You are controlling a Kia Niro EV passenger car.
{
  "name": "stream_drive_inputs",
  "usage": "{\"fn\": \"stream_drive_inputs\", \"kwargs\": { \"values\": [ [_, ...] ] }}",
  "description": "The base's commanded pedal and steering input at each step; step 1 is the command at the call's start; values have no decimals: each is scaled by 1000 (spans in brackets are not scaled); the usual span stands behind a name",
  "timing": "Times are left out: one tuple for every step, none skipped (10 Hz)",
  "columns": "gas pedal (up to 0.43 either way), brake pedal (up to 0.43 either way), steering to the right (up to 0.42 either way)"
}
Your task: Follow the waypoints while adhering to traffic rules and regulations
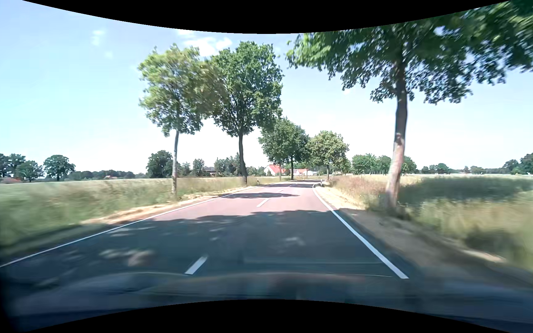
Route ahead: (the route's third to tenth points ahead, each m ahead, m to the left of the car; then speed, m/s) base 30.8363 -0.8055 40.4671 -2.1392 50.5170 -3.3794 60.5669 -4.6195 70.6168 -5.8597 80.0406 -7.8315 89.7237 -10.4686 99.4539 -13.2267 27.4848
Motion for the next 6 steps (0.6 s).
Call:
{"fn": "stream_drive_inputs", "kwargs": {
  "values": [
    [260, 6, 28],
    [260, 6, 30],
    [260, 6, 30],
    [260, 6, 30],
    [280, 6, 30],
    [280, 6, 29]
  ]
}}
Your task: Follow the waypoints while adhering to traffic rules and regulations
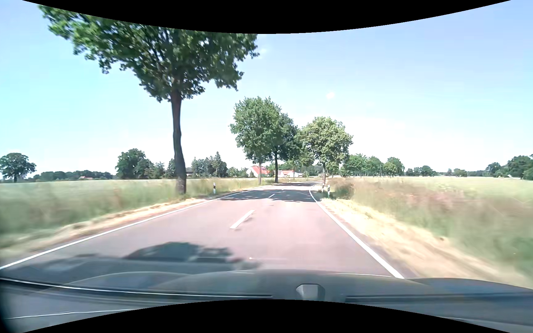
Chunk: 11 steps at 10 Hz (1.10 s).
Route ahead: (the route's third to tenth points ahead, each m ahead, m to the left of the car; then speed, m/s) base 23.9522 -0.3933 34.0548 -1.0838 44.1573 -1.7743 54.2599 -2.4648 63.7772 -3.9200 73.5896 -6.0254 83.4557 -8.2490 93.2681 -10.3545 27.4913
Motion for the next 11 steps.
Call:
{"fn": "stream_drive_inputs", "kwargs": {
  "values": [
    [299, 6, 25],
    [299, 6, 23],
    [331, 6, 22],
    [339, 6, 22],
    [358, 6, 23],
    [370, 6, 23],
    [370, 6, 23],
    [378, 6, 23],
    [378, 6, 23],
    [378, 6, 24],
    [378, 6, 24]
  ]
}}
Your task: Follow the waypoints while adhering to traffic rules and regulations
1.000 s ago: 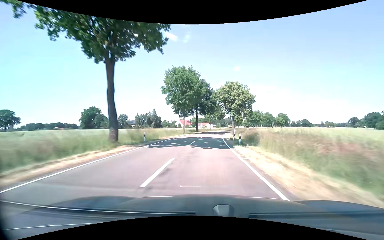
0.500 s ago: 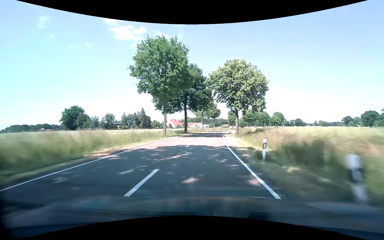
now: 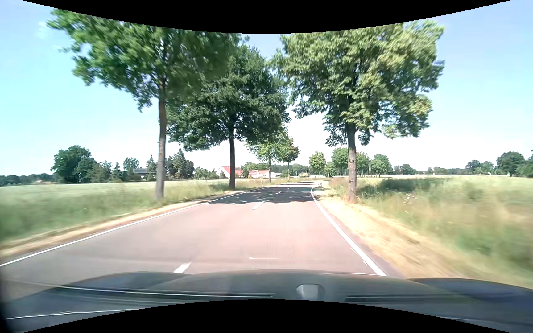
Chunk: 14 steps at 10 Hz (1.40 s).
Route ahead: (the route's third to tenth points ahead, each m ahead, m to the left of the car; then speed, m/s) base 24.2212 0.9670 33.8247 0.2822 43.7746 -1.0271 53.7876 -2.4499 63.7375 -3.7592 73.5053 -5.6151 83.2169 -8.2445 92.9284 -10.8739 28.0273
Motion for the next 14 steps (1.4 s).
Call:
{"fn": "stream_drive_inputs", "kwargs": {
  "values": [
    [378, 6, 24],
    [378, 6, 24],
    [378, 6, 25],
    [378, 6, 27],
    [378, 6, 27],
    [378, 6, 27],
    [378, 6, 27],
    [378, 6, 27],
    [378, 6, 27],
    [378, 6, 29],
    [378, 12, 30],
    [378, 6, 31],
    [378, 6, 31],
    [378, 6, 30]
  ]
}}
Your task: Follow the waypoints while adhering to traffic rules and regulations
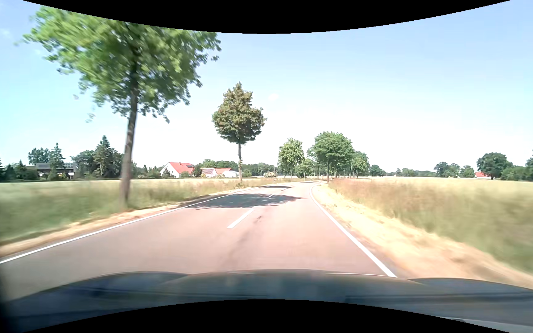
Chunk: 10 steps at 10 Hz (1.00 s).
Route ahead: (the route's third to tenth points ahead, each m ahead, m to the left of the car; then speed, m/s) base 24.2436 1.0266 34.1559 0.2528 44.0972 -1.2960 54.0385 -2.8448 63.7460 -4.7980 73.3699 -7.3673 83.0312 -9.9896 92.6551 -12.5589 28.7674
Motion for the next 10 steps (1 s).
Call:
{"fn": "stream_drive_inputs", "kwargs": {
  "values": [
    [378, 6, 30],
    [378, 6, 29],
    [378, 6, 28],
    [378, 6, 26],
    [378, 6, 24],
    [378, 6, 24],
    [378, 6, 25],
    [378, 6, 26],
    [378, 6, 26],
    [378, 6, 27]
  ]
}}
